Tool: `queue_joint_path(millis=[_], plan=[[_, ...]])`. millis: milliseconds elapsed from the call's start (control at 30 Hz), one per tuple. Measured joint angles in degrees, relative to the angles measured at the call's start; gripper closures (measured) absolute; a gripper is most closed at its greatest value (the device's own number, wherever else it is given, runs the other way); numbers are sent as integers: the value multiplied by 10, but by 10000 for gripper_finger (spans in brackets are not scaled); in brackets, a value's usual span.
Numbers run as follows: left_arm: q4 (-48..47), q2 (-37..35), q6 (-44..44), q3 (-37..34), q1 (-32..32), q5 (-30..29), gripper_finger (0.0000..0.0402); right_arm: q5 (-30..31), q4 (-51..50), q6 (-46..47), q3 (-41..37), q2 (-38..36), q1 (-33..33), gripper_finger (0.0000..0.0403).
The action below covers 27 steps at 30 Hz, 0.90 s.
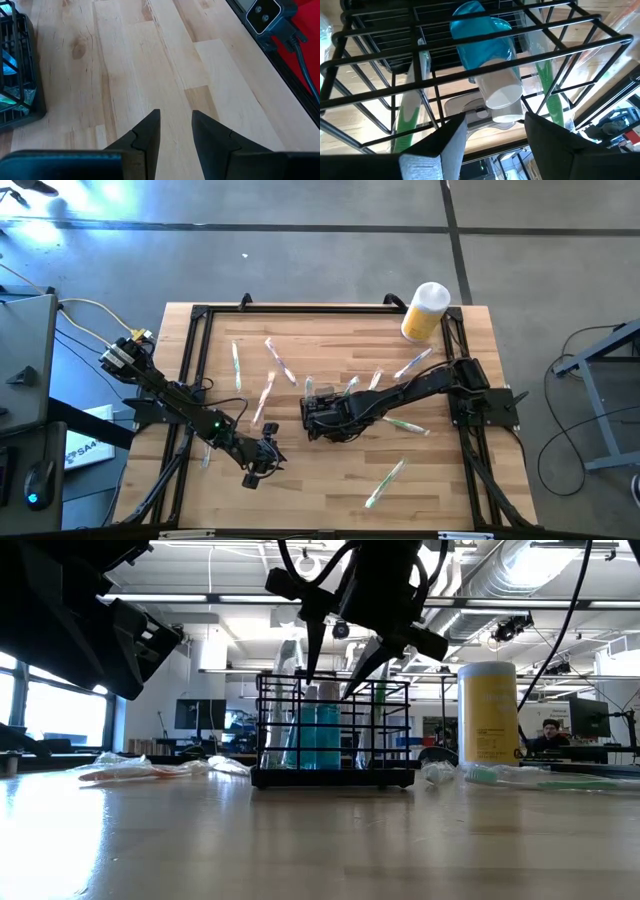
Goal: Pick & Place toothbrushing station
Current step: Put the orange toothbrush into the black mesh organizer
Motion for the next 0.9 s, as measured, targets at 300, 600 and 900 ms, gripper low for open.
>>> queue_joint_path(millis=[300, 600, 900], plan=[[0, 0, 0, 0, 0, 0, 295, 0, 14, 0, 0, 0, 0, 209], [0, 0, 0, 0, 0, 0, 295, 0, 24, -4, 0, 0, 0, 209], [0, 0, 0, 0, 0, 0, 295, 10, 40, -6, 0, 0, 0, 209]])
